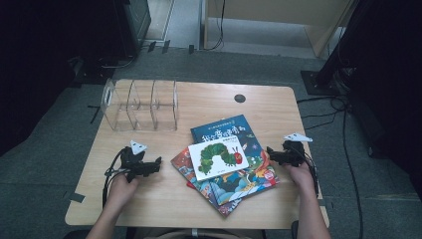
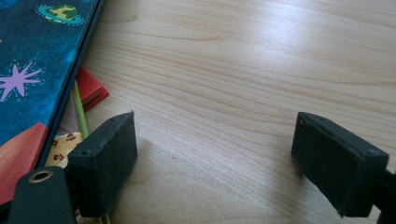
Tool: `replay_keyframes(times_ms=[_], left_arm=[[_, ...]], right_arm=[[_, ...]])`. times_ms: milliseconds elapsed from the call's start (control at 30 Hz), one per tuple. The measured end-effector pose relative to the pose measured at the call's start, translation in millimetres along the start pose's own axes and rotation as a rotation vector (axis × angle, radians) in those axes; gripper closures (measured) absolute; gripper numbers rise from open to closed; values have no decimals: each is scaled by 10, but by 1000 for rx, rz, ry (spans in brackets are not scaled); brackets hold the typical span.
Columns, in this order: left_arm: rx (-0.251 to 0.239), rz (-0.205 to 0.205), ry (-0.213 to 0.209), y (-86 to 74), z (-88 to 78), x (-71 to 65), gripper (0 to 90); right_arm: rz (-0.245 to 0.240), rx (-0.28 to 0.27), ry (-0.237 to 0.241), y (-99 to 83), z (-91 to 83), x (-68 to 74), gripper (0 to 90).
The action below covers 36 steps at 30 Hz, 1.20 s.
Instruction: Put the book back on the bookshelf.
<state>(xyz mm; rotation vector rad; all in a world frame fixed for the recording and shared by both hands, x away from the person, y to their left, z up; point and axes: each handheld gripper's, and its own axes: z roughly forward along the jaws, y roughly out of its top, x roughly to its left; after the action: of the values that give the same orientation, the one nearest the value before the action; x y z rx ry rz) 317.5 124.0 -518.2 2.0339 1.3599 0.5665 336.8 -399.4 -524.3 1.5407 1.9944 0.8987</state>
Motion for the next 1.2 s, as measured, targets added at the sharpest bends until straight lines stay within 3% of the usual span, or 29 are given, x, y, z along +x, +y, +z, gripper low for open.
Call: replay_keyframes(times_ms=[733,1033,1067,1133,1200], left_arm=[[5,-4,3,19,20,-21,72],[12,38,-33,14,9,-4,58],[8,39,-35,18,-2,-3,82],[-2,50,-53,21,-32,10,238],[14,54,-62,44,-32,18,253]], right_arm=[[42,-7,-50,-17,-15,45,149],[49,23,-39,30,-46,28,250],[50,26,-39,36,-51,30,257],[55,29,-37,45,-67,36,279],[53,17,-29,59,-95,41,296]])
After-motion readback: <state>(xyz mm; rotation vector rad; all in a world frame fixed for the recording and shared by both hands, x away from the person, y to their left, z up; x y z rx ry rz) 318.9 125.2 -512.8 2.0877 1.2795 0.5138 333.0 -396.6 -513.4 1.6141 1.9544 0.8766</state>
